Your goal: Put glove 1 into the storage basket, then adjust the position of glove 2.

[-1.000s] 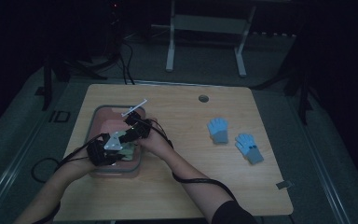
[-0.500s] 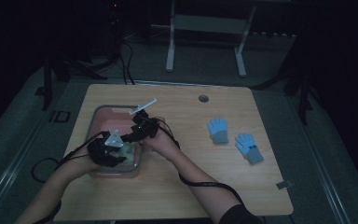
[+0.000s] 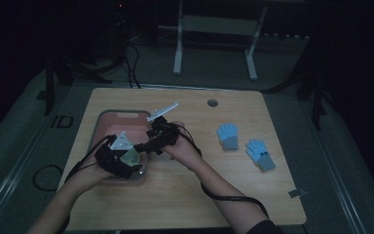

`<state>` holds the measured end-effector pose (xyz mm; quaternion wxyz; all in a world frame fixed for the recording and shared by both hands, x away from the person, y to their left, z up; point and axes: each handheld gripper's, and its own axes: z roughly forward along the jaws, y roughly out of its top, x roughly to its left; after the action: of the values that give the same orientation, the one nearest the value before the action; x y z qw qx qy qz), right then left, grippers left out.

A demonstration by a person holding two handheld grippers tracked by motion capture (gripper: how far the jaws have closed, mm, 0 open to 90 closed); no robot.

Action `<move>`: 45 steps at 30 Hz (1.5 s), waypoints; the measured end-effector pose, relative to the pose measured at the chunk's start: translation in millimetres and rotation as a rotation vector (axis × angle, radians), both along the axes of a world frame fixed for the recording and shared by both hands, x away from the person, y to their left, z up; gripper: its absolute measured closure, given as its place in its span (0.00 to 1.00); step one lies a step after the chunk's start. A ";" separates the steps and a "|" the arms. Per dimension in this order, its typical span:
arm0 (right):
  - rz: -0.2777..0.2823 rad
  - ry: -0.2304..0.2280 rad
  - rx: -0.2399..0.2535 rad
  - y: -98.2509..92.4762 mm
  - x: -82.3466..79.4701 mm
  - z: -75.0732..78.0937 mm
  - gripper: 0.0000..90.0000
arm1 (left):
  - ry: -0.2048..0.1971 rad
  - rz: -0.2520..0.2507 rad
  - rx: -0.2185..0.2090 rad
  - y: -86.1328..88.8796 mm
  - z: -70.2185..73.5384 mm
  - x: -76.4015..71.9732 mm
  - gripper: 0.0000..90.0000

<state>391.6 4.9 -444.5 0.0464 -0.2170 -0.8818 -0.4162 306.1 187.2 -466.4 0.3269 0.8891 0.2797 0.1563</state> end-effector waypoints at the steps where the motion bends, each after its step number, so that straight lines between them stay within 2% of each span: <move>1: -0.002 0.000 0.005 -3.4 -0.3 0.6 0.22 | -0.005 0.004 -0.008 -2.8 0.5 -0.6 0.15; 7: -0.010 -0.012 0.010 -23.5 -0.6 0.8 0.22 | 0.004 -0.014 -0.064 -15.5 4.0 -3.1 0.15; 10: -0.031 -0.032 0.011 -39.5 -1.3 -4.5 0.19 | -0.007 -0.021 -0.065 -25.1 3.9 -6.6 0.15; 11: -0.036 -0.021 0.016 -44.0 -1.1 -6.2 0.19 | -0.009 -0.023 -0.063 -28.1 3.9 -7.4 0.16; 14: -0.051 -0.022 0.005 -57.4 -1.4 -11.8 0.18 | -0.010 -0.017 -0.094 -35.4 4.3 -9.0 0.15; 17: -0.055 -0.022 -0.003 -69.7 -2.6 -17.3 0.17 | -0.011 -0.018 -0.107 -41.3 4.4 -10.2 0.15; 20: -0.068 -0.030 -0.005 -82.3 -4.2 -21.4 0.16 | -0.002 -0.036 -0.106 -49.2 2.8 -11.9 0.15; 22: -0.075 -0.038 -0.012 -90.7 -5.5 -23.2 0.16 | 0.008 -0.046 -0.108 -54.6 1.5 -13.1 0.10; 25: -0.085 -0.040 -0.001 -103.0 -8.0 -24.7 0.16 | 0.007 -0.070 -0.124 -63.0 0.2 -16.8 0.08; 29: -0.096 -0.057 -0.007 -118.5 -12.0 -26.2 0.15 | -0.009 -0.094 -0.134 -76.0 -3.7 -21.6 0.07; 33: -0.107 -0.064 -0.007 -131.9 -13.4 -29.4 0.15 | -0.044 -0.098 -0.159 -87.8 -8.2 -26.2 0.07; 37: -0.121 -0.057 -0.016 -143.2 -13.3 -34.2 0.15 | -0.059 -0.107 -0.171 -95.8 -12.3 -29.0 0.07; 40: -0.130 -0.049 -0.026 -154.9 -15.4 -38.9 0.15 | -0.052 -0.117 -0.190 -101.5 -16.6 -31.1 0.07; 43: -0.140 -0.050 -0.026 -161.0 -17.1 -40.8 0.15 | -0.047 -0.125 -0.181 -108.6 -23.7 -33.5 0.07; 45: -0.158 -0.043 -0.030 -172.7 -20.1 -44.1 0.14 | -0.034 -0.131 -0.183 -112.4 -29.0 -34.1 0.07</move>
<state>371.5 -167.8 -488.6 -0.0086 -0.2775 -0.8689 -0.4098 272.1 74.8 -495.4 0.4209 0.8692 0.2283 0.1234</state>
